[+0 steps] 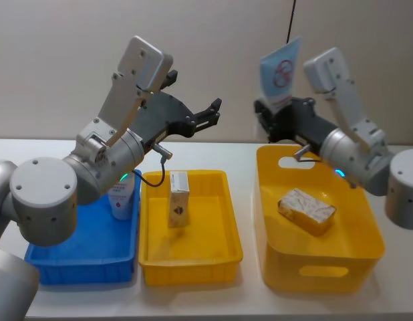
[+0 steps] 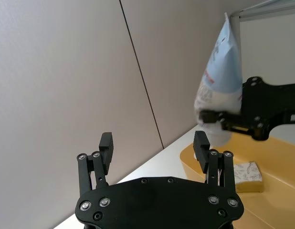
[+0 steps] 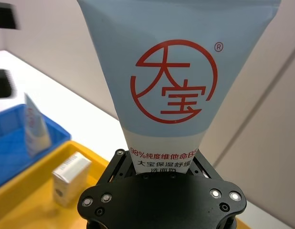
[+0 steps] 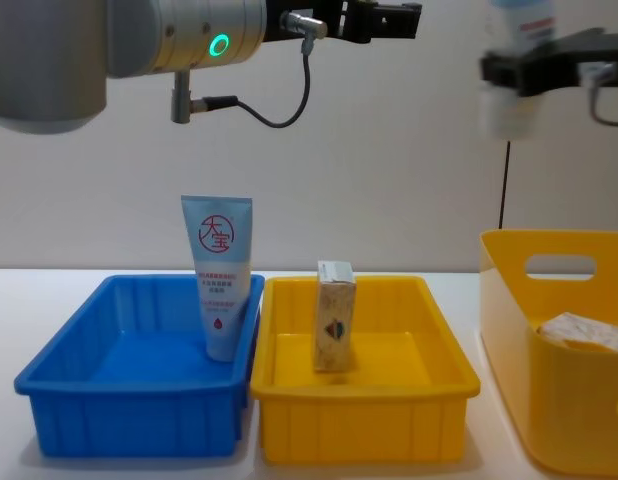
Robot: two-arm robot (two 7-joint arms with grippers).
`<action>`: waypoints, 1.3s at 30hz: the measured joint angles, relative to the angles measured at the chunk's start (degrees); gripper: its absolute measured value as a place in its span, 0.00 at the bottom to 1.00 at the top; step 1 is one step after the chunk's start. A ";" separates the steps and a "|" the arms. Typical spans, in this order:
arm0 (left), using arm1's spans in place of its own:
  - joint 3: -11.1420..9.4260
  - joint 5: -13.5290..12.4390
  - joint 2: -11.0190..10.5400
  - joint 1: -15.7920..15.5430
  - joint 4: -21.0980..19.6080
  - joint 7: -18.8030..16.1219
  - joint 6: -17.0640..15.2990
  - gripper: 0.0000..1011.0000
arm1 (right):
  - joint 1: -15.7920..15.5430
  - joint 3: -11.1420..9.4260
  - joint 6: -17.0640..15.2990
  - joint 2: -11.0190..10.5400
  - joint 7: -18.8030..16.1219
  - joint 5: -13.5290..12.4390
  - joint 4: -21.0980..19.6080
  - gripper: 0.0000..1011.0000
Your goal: Bimanual collaborative sorting of washing and personal care products
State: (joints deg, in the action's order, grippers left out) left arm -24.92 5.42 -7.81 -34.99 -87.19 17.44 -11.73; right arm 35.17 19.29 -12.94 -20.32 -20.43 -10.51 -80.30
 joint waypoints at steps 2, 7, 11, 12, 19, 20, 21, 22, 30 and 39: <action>0.00 0.00 0.00 0.00 0.00 -0.01 0.00 0.99 | -0.30 -0.55 -0.82 -0.37 0.51 0.00 -0.49 0.22; 0.00 0.00 0.00 0.00 0.00 -0.04 0.00 0.99 | -1.10 -2.35 -4.88 -1.72 1.63 -0.05 -2.08 0.22; -0.01 0.00 0.00 0.00 0.00 -0.04 -0.01 0.99 | -1.11 -2.93 -7.26 -2.24 1.71 -0.25 -2.38 0.22; 0.00 0.01 0.00 0.00 0.00 -0.04 -0.01 0.99 | -1.06 -3.13 -8.26 -2.44 1.69 -0.36 -2.41 0.22; -0.01 0.01 0.00 0.00 0.00 -0.04 -0.01 0.99 | 0.01 -3.46 -13.11 -3.23 0.63 -0.81 -1.92 0.22; 0.00 0.01 0.00 0.00 0.00 -0.04 -0.01 0.99 | 0.36 -3.45 -14.16 -3.37 0.27 -0.91 -1.60 0.22; 0.00 0.01 0.00 0.00 0.00 -0.04 -0.01 0.99 | 0.75 -3.39 -15.48 -3.51 -0.18 -1.01 -1.22 0.22; -0.01 0.01 0.00 0.00 0.00 -0.04 -0.01 0.99 | 1.03 -3.30 -15.98 -3.59 -0.40 -1.05 -0.95 0.21; -0.01 0.01 0.00 0.00 0.00 -0.04 -0.01 0.99 | 3.93 -1.80 -22.20 -4.24 -3.20 -1.62 2.10 0.22; -0.01 0.01 0.00 0.00 0.00 -0.03 -0.01 0.99 | 7.18 0.35 -28.05 -4.87 -6.34 -2.01 5.79 0.21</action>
State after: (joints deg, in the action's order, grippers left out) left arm -24.93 5.43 -7.80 -34.98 -87.19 17.41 -11.74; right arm 42.36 19.63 -40.99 -25.19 -26.77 -12.51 -74.51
